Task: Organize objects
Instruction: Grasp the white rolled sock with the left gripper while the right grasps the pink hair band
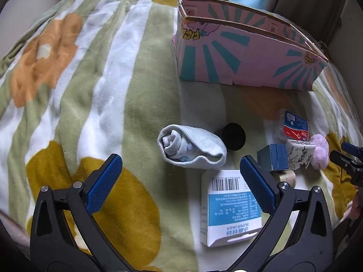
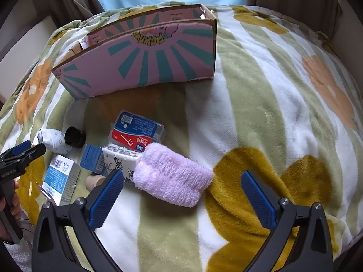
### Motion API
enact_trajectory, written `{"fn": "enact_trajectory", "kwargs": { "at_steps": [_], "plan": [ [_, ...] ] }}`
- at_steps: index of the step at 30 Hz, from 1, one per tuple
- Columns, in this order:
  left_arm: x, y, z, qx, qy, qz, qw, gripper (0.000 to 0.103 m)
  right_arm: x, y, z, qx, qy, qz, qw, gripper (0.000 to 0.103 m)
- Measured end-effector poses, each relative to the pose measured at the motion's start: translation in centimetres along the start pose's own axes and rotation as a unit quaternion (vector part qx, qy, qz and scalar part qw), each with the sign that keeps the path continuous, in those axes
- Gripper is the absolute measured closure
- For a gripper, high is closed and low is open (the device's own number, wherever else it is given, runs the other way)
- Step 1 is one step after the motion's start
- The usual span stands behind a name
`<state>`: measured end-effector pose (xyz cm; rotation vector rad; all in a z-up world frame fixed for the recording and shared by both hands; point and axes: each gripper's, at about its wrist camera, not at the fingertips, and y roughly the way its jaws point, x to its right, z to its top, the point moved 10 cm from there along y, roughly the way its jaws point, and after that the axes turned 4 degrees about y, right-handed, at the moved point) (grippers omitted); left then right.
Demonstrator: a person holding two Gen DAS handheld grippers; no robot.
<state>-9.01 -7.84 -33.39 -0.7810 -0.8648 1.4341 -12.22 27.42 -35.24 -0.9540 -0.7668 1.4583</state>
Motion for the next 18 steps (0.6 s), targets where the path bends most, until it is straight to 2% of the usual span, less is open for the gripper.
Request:
{"fn": "enact_trajectory", "kwargs": {
  "at_steps": [10, 15, 18],
  "plan": [
    [-0.3, 1.7, 0.4, 0.003, -0.007, -0.009, 0.9999, 0.0, -0.1, 2.3, -1.0, -0.021, 0.026, 0.024, 0.999, 0.001],
    [-0.3, 2.4, 0.6, 0.0, -0.009, -0.013, 0.9999, 0.005, 0.0, 3.0, -1.2, -0.023, 0.04, 0.036, 0.998, 0.001],
    [-0.2, 2.8, 0.7, 0.0, -0.009, -0.018, 0.9998, 0.012, 0.0, 3.4, -1.4, -0.031, 0.05, 0.048, 0.997, 0.014]
  ]
}}
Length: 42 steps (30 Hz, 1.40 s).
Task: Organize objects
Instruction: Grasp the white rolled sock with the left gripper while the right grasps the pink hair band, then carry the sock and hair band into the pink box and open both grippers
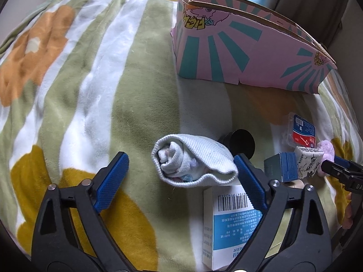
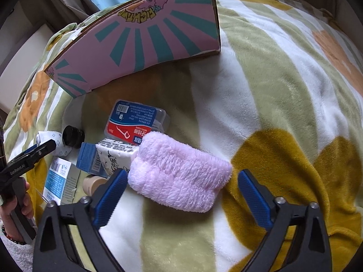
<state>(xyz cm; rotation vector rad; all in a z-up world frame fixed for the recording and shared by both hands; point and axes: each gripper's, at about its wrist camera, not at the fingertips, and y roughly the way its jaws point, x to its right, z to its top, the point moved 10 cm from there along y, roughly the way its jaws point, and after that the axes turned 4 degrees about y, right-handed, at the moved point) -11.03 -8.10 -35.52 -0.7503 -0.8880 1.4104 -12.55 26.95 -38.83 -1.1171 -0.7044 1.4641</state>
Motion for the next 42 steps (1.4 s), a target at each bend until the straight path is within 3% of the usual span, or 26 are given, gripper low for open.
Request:
{"fn": "enact_trajectory", "kwargs": {
  "at_steps": [2, 5, 8, 11, 19, 29, 42],
  "plan": [
    [0.1, 0.2, 0.1, 0.001, -0.003, -0.01, 0.9999, 0.018, 0.0, 0.2, -0.1, -0.003, 0.006, 0.008, 1.0, 0.022],
    [0.7, 0.3, 0.0, 0.001, 0.001, -0.025, 0.9997, 0.033, 0.2, 0.0, -0.1, 0.0, 0.007, 0.008, 1.0, 0.027],
    [1.1, 0.2, 0.1, 0.001, 0.003, -0.033, 0.9994, 0.041, 0.2, -0.4, -0.1, 0.003, 0.009, 0.011, 1.0, 0.034],
    [1.1, 0.1, 0.3, 0.002, 0.001, -0.033, 0.9994, 0.042, 0.2, -0.9, -0.2, 0.008, 0.008, 0.013, 1.0, 0.041],
    [0.8, -0.6, 0.4, 0.008, -0.004, -0.032, 0.9994, 0.044, -0.3, -2.1, 0.2, 0.024, -0.004, 0.006, 1.0, 0.048],
    [0.2, -2.9, 1.4, 0.029, -0.011, -0.028, 0.9991, 0.044, -1.2, -3.8, 1.1, 0.045, -0.014, 0.001, 0.999, 0.049],
    [1.6, -10.4, 5.5, 0.073, 0.015, -0.045, 0.9962, 0.044, -2.7, -9.7, 4.2, 0.072, -0.016, 0.005, 0.997, 0.049]
  ]
}}
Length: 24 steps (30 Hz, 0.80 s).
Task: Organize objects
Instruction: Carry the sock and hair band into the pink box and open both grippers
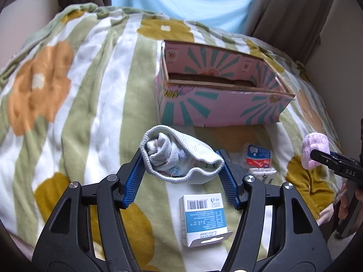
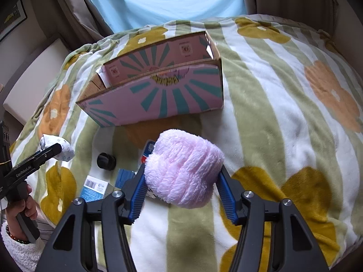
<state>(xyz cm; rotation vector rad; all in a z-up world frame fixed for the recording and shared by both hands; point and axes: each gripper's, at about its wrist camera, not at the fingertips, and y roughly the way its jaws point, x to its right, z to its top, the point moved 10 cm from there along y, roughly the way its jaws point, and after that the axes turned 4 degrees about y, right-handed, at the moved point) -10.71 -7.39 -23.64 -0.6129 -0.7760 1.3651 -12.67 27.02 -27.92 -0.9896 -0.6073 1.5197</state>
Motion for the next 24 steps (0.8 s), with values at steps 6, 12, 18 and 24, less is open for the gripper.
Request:
{"fn": "enact_trajectory", "kwargs": {
  "at_steps": [6, 12, 18, 24],
  "plan": [
    [1.8, -3.0, 4.6, 0.024, 0.026, -0.012, 0.9993, 0.044, -1.4, -2.5, 3.3, 0.018, -0.023, -0.001, 1.0, 0.049],
    [3.9, -3.8, 9.3, 0.032, 0.048, -0.026, 0.998, 0.044, -3.0, -3.8, 7.6, 0.028, -0.046, 0.01, 0.999, 0.049],
    [5.3, -1.7, 13.6, 0.018, 0.052, -0.038, 0.9978, 0.044, -4.5, -3.3, 12.2, 0.031, -0.073, 0.0, 0.997, 0.049],
    [6.0, 3.4, 17.1, -0.014, 0.046, -0.046, 0.9978, 0.044, -4.9, -0.1, 15.8, -0.001, -0.085, -0.003, 0.996, 0.049]
  ]
}}
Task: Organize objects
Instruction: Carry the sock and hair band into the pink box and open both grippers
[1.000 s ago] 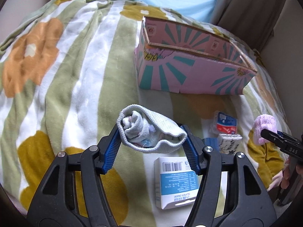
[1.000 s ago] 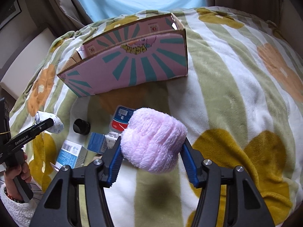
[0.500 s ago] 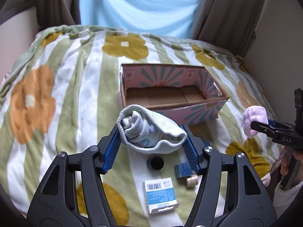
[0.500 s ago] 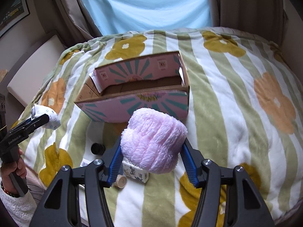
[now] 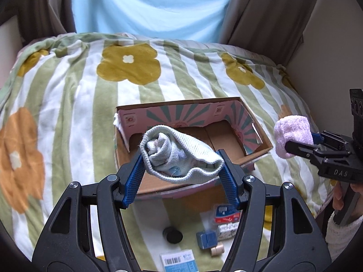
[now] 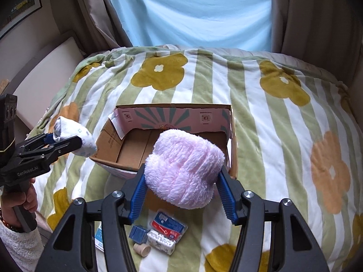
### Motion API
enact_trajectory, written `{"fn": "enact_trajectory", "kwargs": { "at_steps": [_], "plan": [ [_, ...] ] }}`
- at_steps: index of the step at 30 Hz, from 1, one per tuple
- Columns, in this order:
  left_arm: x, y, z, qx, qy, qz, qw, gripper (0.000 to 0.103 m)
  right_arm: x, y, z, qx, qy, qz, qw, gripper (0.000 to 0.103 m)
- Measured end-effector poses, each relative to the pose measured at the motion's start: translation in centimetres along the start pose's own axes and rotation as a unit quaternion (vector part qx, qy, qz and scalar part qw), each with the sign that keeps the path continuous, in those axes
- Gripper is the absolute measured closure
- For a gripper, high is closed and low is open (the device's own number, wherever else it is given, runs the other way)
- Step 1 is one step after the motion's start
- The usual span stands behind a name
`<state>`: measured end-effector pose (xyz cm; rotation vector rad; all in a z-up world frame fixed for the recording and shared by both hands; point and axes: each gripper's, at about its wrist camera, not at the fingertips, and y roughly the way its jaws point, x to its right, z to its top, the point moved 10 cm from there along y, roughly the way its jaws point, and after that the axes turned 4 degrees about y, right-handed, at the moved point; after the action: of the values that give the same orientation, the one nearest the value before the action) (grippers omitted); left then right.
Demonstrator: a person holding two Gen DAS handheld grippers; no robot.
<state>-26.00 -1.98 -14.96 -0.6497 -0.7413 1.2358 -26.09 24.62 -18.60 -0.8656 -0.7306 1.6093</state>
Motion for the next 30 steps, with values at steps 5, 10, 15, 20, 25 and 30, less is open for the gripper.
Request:
{"fn": "enact_trajectory", "kwargs": {
  "at_steps": [5, 10, 15, 20, 25, 30],
  "plan": [
    [-0.6, 5.3, 1.7, -0.037, -0.011, -0.004, 0.9993, 0.044, 0.3, 4.3, 2.0, -0.038, 0.001, -0.004, 0.999, 0.049],
    [-1.3, 10.6, 2.0, -0.08, -0.01, 0.01, 0.9967, 0.044, 0.9, 8.6, 3.1, -0.069, 0.013, 0.0, 0.998, 0.049],
    [-1.7, 14.3, 0.9, -0.115, -0.04, -0.005, 0.9926, 0.044, 1.7, 12.4, 3.1, -0.097, 0.017, -0.008, 0.995, 0.049],
    [-1.5, 15.9, 0.2, -0.13, -0.042, -0.001, 0.9906, 0.044, 1.7, 14.1, 2.9, -0.113, 0.002, -0.018, 0.993, 0.049],
    [-1.6, 16.0, -0.2, -0.141, -0.024, 0.019, 0.9896, 0.044, 2.0, 14.6, 3.4, -0.116, 0.015, -0.016, 0.993, 0.049],
    [-2.7, 15.0, 0.9, -0.136, -0.019, 0.066, 0.9883, 0.0, 2.6, 14.5, 4.3, -0.125, 0.027, -0.03, 0.991, 0.039]
  ]
}}
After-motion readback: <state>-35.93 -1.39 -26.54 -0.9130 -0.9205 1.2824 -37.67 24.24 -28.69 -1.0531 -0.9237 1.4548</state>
